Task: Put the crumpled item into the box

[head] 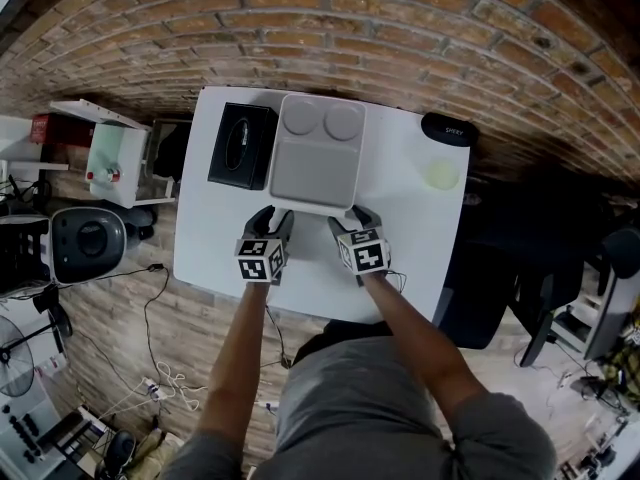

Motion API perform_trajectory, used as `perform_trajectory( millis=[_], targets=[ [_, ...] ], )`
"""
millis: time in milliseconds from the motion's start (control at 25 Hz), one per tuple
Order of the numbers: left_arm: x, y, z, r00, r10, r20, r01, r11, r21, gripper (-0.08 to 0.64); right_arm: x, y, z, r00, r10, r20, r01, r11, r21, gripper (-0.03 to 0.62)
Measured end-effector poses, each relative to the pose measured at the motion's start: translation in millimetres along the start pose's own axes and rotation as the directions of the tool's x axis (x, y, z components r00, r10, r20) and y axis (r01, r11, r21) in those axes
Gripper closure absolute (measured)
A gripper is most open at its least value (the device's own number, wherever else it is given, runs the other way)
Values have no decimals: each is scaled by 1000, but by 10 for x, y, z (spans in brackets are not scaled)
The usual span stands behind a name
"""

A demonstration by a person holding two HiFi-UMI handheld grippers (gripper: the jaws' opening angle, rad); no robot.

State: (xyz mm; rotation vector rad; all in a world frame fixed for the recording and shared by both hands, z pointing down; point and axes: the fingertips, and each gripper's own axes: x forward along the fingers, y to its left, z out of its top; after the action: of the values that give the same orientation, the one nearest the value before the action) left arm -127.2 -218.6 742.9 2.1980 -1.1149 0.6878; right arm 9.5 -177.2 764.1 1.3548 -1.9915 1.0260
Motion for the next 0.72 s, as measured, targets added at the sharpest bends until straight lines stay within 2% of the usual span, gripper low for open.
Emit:
perform_trajectory(
  millis=[280,720],
  targets=[
    [17,9,21,1000,5,-5,-5,1000,-8,373,12,-17,3,1000,3,-9,-3,999,41,322],
    [50,20,56,1000,2,-7,-2,999,-37,373,48,-71,23,1000,8,-18,-7,998,58,313]
  ],
)
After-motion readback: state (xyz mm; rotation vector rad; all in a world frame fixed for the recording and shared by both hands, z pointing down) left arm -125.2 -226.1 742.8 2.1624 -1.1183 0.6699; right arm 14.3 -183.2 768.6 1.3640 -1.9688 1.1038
